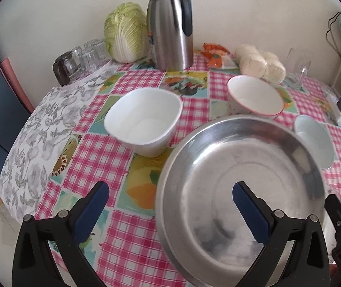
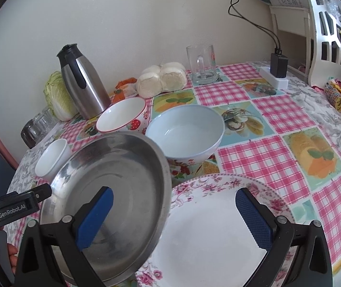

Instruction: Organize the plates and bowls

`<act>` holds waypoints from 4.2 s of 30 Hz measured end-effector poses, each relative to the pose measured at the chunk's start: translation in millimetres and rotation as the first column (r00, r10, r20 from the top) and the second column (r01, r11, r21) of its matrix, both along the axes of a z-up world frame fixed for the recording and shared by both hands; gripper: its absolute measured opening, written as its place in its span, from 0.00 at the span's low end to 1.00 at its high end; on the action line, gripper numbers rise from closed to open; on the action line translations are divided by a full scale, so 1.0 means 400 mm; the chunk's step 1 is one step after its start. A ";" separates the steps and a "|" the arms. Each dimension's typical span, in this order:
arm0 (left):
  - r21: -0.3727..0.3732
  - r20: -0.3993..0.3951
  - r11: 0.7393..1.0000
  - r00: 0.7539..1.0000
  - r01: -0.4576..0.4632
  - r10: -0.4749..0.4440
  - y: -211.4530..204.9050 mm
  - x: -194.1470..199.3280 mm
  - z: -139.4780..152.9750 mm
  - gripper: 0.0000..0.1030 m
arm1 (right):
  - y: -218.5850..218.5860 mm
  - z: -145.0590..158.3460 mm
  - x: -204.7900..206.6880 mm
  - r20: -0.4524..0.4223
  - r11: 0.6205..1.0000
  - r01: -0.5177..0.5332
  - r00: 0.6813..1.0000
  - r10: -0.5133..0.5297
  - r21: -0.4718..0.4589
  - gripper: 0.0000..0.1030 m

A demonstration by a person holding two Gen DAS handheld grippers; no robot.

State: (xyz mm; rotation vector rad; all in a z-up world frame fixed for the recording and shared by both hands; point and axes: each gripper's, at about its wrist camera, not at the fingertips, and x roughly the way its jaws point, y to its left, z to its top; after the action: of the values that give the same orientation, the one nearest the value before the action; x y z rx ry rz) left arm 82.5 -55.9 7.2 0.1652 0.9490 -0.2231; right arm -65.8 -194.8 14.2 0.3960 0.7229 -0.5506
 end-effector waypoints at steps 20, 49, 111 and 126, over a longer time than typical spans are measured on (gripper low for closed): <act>-0.373 0.161 0.891 0.964 0.260 -0.213 -0.159 -0.191 0.157 1.00 | -0.150 0.065 -0.253 0.161 0.986 0.147 0.974 -0.157 0.075 1.00; -0.449 -0.122 0.880 0.965 0.156 -0.233 -0.238 -0.342 0.046 1.00 | -0.230 -0.024 -0.340 0.071 0.946 0.205 0.971 -0.229 0.253 1.00; -0.307 -0.272 0.951 0.957 0.017 -0.105 -0.256 -0.294 -0.188 0.21 | -0.278 -0.145 -0.304 0.046 0.874 0.195 0.970 -0.240 0.444 0.16; -0.339 -0.296 0.934 0.929 0.115 -0.222 -0.322 -0.318 -0.191 0.20 | -0.315 -0.130 -0.371 0.021 0.892 0.243 0.962 -0.271 0.382 0.16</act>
State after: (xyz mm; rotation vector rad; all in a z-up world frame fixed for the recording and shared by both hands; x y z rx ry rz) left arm -44.6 -184.9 -69.0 -0.0914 1.2194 -0.5752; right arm -214.1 -320.9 -37.9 0.8776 0.7089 -0.6432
